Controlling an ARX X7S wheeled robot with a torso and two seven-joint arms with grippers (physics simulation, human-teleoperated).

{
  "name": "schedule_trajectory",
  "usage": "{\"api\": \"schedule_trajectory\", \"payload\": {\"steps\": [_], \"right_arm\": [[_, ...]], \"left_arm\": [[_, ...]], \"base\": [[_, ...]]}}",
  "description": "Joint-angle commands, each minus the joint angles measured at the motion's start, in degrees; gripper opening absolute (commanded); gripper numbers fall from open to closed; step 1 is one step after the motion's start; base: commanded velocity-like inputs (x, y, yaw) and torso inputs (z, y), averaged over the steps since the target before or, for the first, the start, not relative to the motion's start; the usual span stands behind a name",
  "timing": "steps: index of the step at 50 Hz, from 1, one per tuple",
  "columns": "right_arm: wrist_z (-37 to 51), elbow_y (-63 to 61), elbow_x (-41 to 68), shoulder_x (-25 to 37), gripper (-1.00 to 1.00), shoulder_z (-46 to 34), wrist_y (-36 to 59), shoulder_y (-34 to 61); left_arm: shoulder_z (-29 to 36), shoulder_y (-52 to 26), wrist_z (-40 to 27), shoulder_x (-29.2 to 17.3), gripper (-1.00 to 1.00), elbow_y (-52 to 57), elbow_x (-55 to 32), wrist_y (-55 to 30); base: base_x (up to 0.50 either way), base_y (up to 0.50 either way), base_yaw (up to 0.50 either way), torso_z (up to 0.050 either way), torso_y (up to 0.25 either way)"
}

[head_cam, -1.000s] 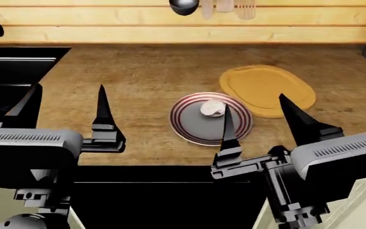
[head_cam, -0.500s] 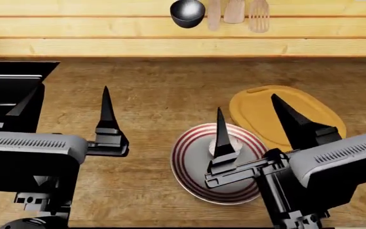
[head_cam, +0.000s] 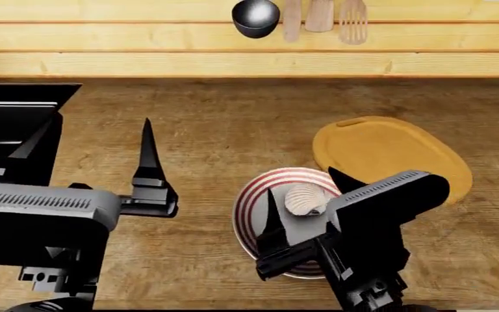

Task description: Pick the scallop from the plate and place it on the cutting board. Then pick the condiment bottle from the cabinet and place it next to the cutting board.

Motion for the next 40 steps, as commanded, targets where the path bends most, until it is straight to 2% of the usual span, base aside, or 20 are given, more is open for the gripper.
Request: {"api": "schedule_trajectory", "payload": {"steps": [1, 12, 40], "right_arm": [[2.07, 6.04, 3.40, 1.43, 1.00, 1.61, 0.20, 1.71], [-4.14, 17.16, -1.29, 1.71, 1.00, -0.73, -4.63, 1.13], [-8.04, 26.30, -5.60, 1.68, 1.00, -4.11, -9.10, 0.35]], "left_arm": [[0.09, 0.15, -0.05, -0.39, 1.00, 0.09, -0.44, 0.71], [0.07, 0.23, -0.03, -0.71, 1.00, 0.45, -1.14, 0.94], [1.01, 0.19, -0.84, -1.48, 1.00, 0.34, -1.45, 1.23]], "base": [[0.00, 0.00, 0.00, 0.000, 0.000], [0.00, 0.00, 0.00, 0.000, 0.000], [0.00, 0.00, 0.00, 0.000, 0.000]]}}
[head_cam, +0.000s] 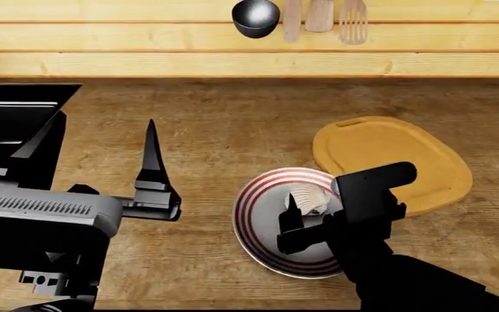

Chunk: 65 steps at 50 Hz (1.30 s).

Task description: Pick the scallop from the plate and place it on the cutting board. Then pick the condiment bottle from the cabinet and place it next to the cutting board.

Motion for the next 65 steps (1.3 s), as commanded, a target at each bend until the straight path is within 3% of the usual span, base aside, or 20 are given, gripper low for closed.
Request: {"api": "schedule_trajectory", "payload": {"steps": [1, 26, 27, 65], "right_arm": [[-1.84, 3.68, -1.67, -0.26, 1.00, -1.83, -1.79, -0.05], [-2.84, 6.50, -2.18, -0.47, 1.00, -3.74, -2.11, 0.58], [-2.63, 6.36, -2.17, -0.49, -1.00, -3.77, -1.97, 0.61], [4.12, -5.17, 2.88, 0.66, -1.00, 0.79, 1.85, 4.64]], "left_arm": [[0.11, -0.04, -0.30, -0.30, 1.00, 0.06, -0.35, 0.09], [0.32, -0.05, -1.14, -0.91, 1.00, 0.16, -0.81, 0.39], [0.29, -0.05, -1.20, -0.91, 1.00, 0.18, -0.84, 0.40], [0.80, -0.13, -2.56, -2.02, 1.00, 0.46, -1.83, 0.72]], "base": [[0.00, 0.00, 0.00, 0.000, 0.000], [0.00, 0.00, 0.00, 0.000, 0.000], [0.00, 0.00, 0.00, 0.000, 0.000], [0.00, 0.00, 0.00, 0.000, 0.000]]}}
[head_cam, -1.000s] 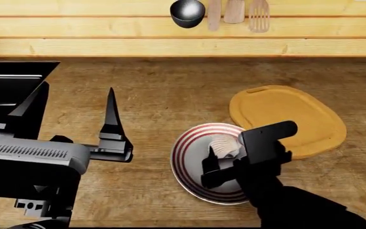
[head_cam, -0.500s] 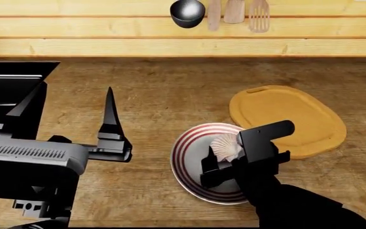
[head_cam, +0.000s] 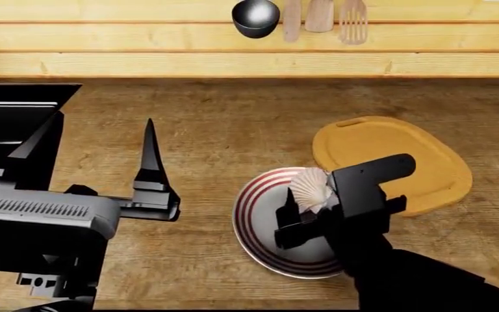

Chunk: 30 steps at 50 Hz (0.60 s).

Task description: Pick the scallop from the plate and place it on the cutting board. Then pick the condiment bottle from the cabinet and place it next to the cutting board.

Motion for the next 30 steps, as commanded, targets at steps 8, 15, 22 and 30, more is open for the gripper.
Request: {"api": "schedule_trajectory", "payload": {"steps": [8, 15, 22, 30], "right_arm": [[1.66, -0.24, 3.66, 2.78, -1.00, 7.66, 2.41, 7.71], [-0.34, 9.66, 0.67, 3.78, -1.00, 9.32, 0.61, 13.67], [-2.13, 21.27, -5.25, 3.15, -1.00, 6.20, -1.85, 18.83], [-2.77, 33.53, -9.98, 1.74, -1.00, 4.91, -5.27, 21.84]], "left_arm": [[0.01, -0.24, -0.61, -0.51, 1.00, -0.10, -0.82, 0.07], [0.02, -0.23, -0.77, -0.67, 1.00, -0.25, -1.18, 0.22], [0.29, -0.34, -0.99, -0.88, 1.00, -0.45, -1.24, 0.30], [0.20, -0.46, -1.30, -1.14, 1.00, -0.40, -1.50, 0.34]], "base": [[0.00, 0.00, 0.00, 0.000, 0.000], [0.00, 0.00, 0.00, 0.000, 0.000], [0.00, 0.00, 0.00, 0.000, 0.000], [0.00, 0.00, 0.00, 0.000, 0.000]]}}
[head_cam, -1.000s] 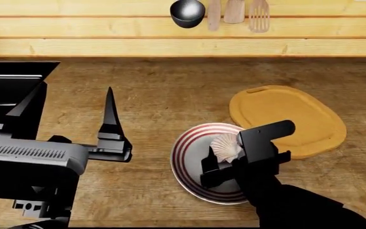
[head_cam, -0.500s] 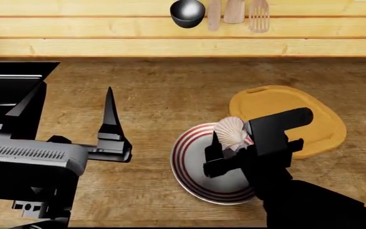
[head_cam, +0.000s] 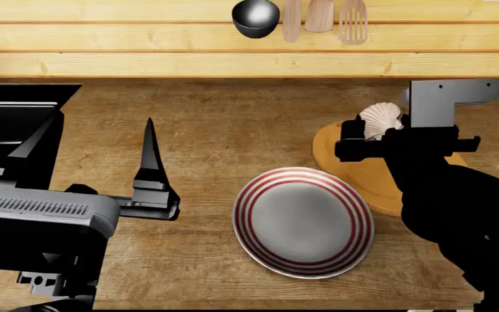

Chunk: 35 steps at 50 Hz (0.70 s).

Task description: Pick the scallop from the plate and place it on the cutting board. Then pick the condiment bottle from the cabinet and place it next to the cutting board.

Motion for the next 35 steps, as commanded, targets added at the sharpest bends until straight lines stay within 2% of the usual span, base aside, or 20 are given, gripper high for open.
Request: {"api": "schedule_trajectory", "payload": {"steps": [1, 27, 28, 35], "right_arm": [[-1.74, 14.94, -6.37, -0.82, -1.00, -1.11, -3.31, 5.36], [-3.72, 21.87, -6.79, -2.42, -1.00, -1.73, -6.05, 1.75], [-3.57, 21.58, -6.75, -2.42, 1.00, -1.70, -5.98, 1.79], [-3.03, 20.68, -6.63, -2.09, 1.00, -1.51, -5.72, 1.81]], "left_arm": [[-0.05, -0.17, -0.41, -0.35, 1.00, 0.03, -0.44, 0.00], [-0.07, -0.19, -1.32, -1.15, 1.00, 0.05, -1.17, 0.45], [-0.06, -0.22, -1.36, -1.18, 1.00, 0.11, -1.22, 0.41], [0.08, -0.26, -1.55, -1.36, 1.00, 0.12, -1.45, 0.49]], "base": [[0.00, 0.00, 0.00, 0.000, 0.000], [0.00, 0.00, 0.00, 0.000, 0.000], [0.00, 0.00, 0.00, 0.000, 0.000], [0.00, 0.00, 0.00, 0.000, 0.000]]}}
